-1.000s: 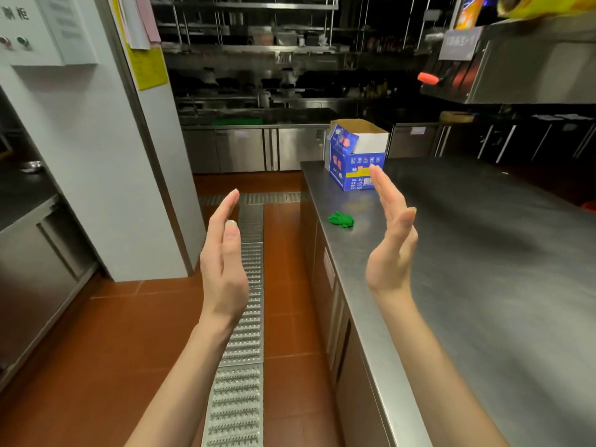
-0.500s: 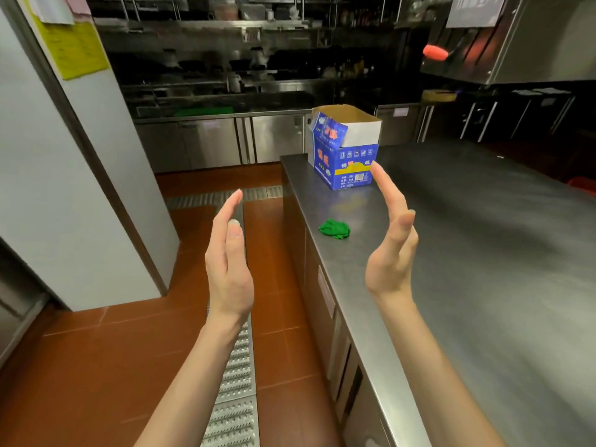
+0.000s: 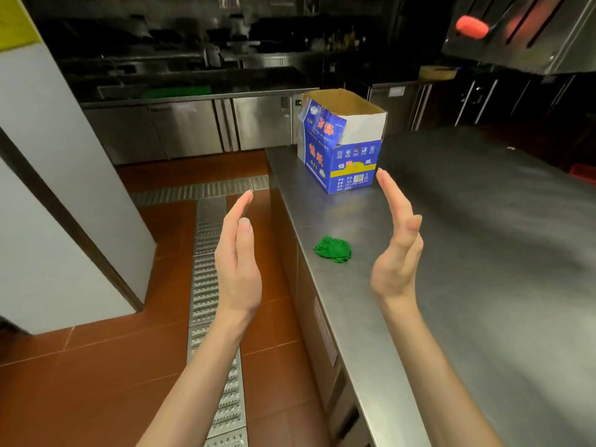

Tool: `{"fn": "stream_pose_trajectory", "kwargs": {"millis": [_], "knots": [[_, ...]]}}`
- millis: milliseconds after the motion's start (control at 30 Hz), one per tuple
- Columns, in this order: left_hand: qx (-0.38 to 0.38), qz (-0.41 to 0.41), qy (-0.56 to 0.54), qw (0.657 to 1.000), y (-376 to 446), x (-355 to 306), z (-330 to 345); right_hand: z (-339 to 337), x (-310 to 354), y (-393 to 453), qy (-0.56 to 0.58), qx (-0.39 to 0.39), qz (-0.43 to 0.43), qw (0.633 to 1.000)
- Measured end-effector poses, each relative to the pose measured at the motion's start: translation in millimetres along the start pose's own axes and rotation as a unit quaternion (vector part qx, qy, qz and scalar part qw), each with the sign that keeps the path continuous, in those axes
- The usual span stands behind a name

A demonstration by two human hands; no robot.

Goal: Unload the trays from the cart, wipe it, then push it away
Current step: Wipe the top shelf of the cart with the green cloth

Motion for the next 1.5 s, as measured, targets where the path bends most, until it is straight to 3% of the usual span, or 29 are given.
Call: {"fn": "stream_pose_trajectory", "kwargs": {"millis": [433, 667, 767, 1000, 1133, 1233, 1367, 1500], "knots": [[0.139, 0.000, -0.082, 0.987, 136.0, 116.4, 152.2, -11.2, -170.6, 67.7, -0.110, -0.101, 0.067, 0.987], [0.241, -0.053, -0.082, 0.966, 158.5, 199.1, 231.0, -30.9, -273.4, 67.1, -0.142, -0.177, 0.215, 0.950], [0.297, -0.131, -0.041, 0.945, 147.6, 247.5, 263.9, -41.0, -319.9, 53.6, -0.170, -0.185, 0.292, 0.923], [0.418, -0.216, 0.064, 0.880, 123.6, 325.3, 340.4, -66.6, -413.0, 17.2, -0.178, -0.219, 0.413, 0.866], [0.486, -0.288, 0.066, 0.823, 108.5, 345.5, 372.8, -86.8, -456.4, -1.5, -0.158, -0.282, 0.498, 0.805], [0.488, -0.353, 0.041, 0.797, 103.5, 354.1, 385.3, -88.9, -478.1, -10.0, -0.130, -0.315, 0.544, 0.766], [0.484, -0.417, 0.008, 0.769, 100.7, 357.4, 396.7, -86.6, -494.5, -14.4, -0.108, -0.352, 0.551, 0.749], [0.492, -0.425, 0.006, 0.760, 102.5, 354.2, 399.4, -81.1, -492.8, -15.3, -0.090, -0.363, 0.560, 0.740]]}}
Point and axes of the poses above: each hand's wrist, its own y-axis towards the middle knuckle, its own z-axis out of the palm, x = y × z, the point moved 3 cm from there along y, towards the middle knuckle, and after that the axes turned 15 degrees about y, right-handed, at the moved point
